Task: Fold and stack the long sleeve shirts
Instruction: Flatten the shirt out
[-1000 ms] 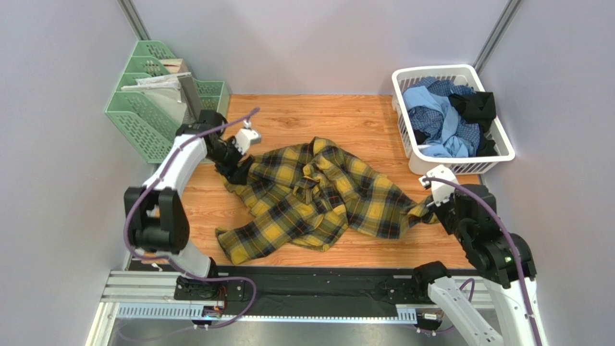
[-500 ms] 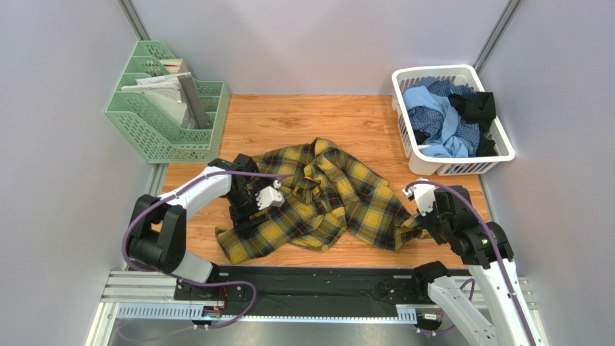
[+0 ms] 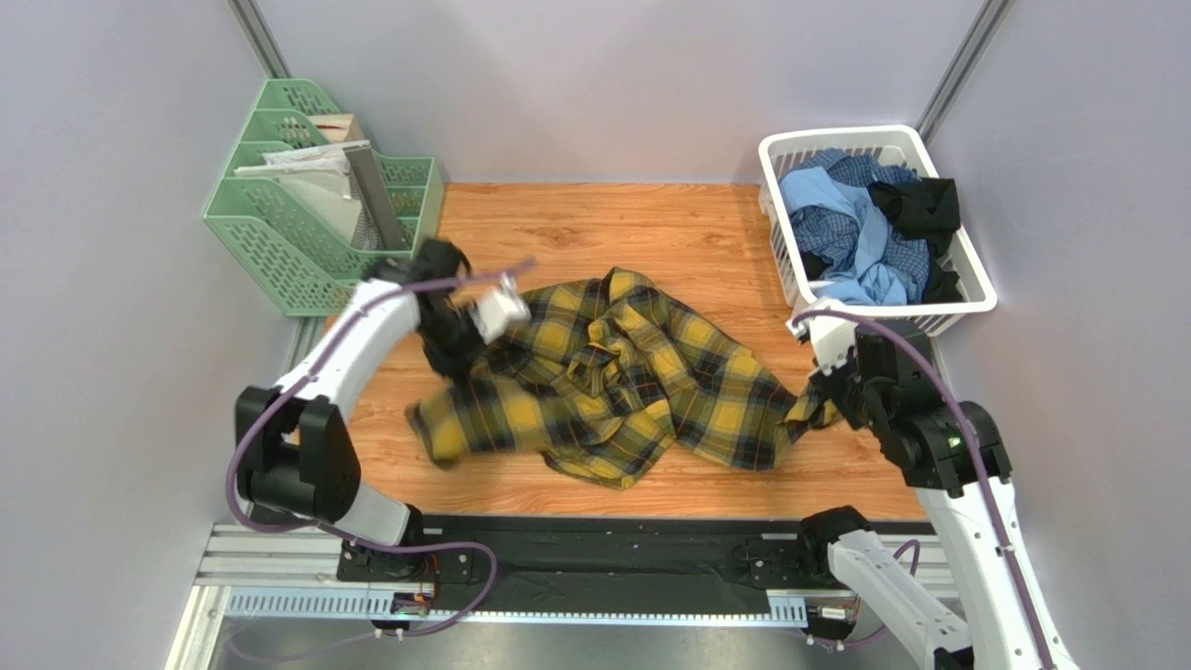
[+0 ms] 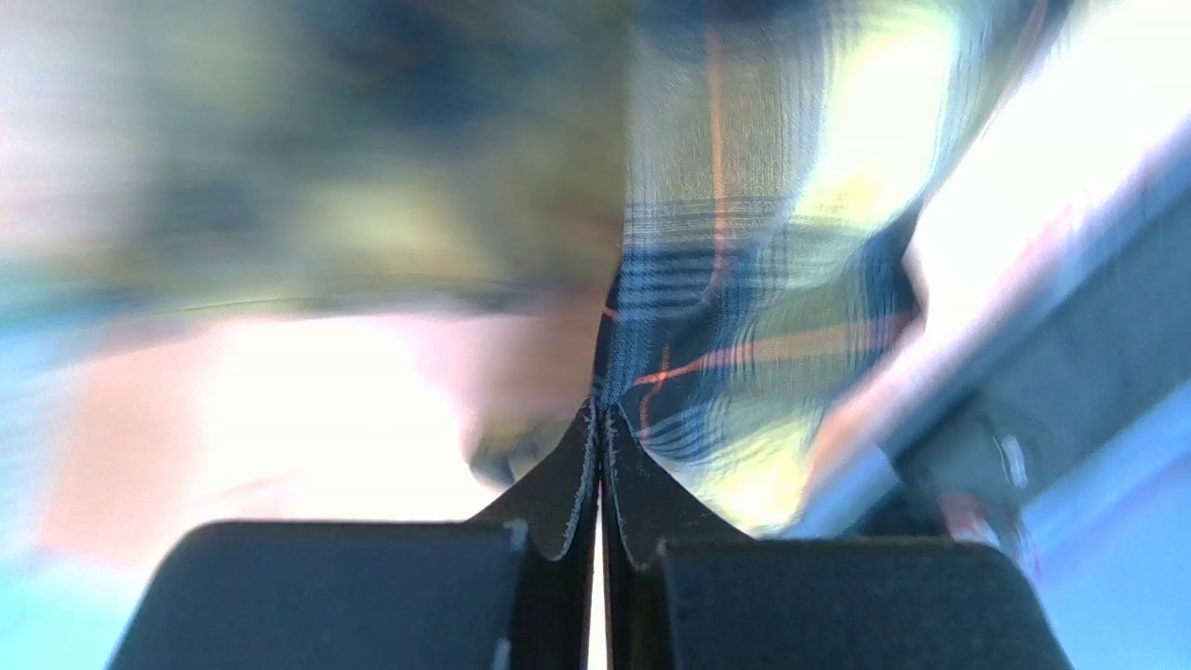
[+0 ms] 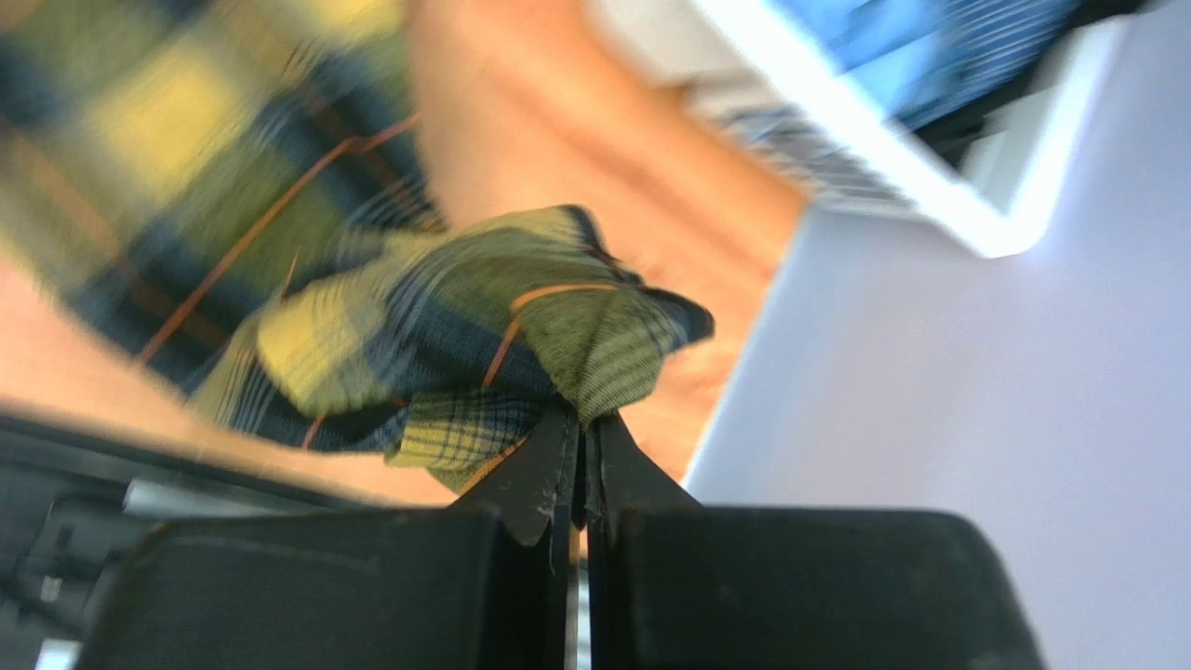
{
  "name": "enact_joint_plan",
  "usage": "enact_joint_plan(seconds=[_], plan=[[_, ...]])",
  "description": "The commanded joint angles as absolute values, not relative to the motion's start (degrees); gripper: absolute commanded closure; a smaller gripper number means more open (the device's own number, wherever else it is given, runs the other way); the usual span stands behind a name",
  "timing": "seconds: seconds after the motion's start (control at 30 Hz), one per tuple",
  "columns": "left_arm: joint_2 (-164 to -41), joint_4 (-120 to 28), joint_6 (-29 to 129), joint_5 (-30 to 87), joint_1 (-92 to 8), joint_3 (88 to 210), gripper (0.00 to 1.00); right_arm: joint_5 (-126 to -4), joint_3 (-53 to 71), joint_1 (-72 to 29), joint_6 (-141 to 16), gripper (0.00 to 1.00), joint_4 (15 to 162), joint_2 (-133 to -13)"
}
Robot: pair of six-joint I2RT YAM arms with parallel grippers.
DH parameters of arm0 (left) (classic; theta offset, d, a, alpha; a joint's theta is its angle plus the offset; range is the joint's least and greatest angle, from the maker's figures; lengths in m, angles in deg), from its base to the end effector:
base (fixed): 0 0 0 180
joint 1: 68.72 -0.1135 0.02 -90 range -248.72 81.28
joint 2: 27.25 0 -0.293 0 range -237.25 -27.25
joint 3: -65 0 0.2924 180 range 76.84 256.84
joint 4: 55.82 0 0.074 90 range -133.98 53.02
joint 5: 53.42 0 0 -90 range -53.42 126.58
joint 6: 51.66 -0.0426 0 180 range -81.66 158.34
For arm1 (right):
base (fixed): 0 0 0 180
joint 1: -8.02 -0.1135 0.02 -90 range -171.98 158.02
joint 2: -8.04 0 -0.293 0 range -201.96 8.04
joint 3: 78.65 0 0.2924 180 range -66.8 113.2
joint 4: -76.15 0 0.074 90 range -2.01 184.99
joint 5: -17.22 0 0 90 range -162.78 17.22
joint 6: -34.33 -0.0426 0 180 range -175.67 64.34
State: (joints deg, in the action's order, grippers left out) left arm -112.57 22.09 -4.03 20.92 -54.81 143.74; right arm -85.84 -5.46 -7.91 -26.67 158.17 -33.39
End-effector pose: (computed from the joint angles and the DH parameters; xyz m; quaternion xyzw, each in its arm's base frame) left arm 0.2861 -0.0827 0.2575 0.4725 0.8695 -0.1202 0.0796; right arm 0.1207 0.0244 0.3725 -0.3213 0.8782 -0.1447 0.3233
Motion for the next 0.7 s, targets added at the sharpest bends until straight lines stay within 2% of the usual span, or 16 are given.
enact_joint_plan(seconds=[0.0, 0.1, 0.2, 0.27, 0.37, 0.53, 0.67], plan=[[-110.12, 27.56, 3.00, 10.93, -66.25, 175.10, 1.00, -89.50, 6.91, -1.60, -24.02, 1.00, 142.59, -38.62], [-111.45, 27.84, 6.24, 11.53, -69.85, 186.22, 1.00, -85.37, 17.37, 6.39, -25.51, 1.00, 139.33, -44.94], [-110.14, 22.75, 10.81, 12.84, -72.58, 191.69, 1.00, -81.76, 28.61, 16.23, -28.40, 1.00, 137.13, -51.88], [-107.85, 17.48, 16.35, 13.37, -74.95, 192.77, 1.00, -76.77, 37.64, 21.96, -30.78, 1.00, 136.95, -54.96], [-104.43, 10.80, 21.02, 17.23, -76.89, 192.42, 1.00, -75.69, 43.74, 28.92, -31.32, 1.00, 137.56, -59.89], [-100.55, 3.22, 25.42, 20.24, -81.37, 191.27, 1.00, -69.02, 39.12, 37.19, -28.43, 1.00, 141.06, -57.89], [-99.94, 3.57, 24.46, 15.32, -81.99, 190.67, 1.00, -62.87, 24.98, 38.34, -17.82, 1.00, 148.01, -49.37]])
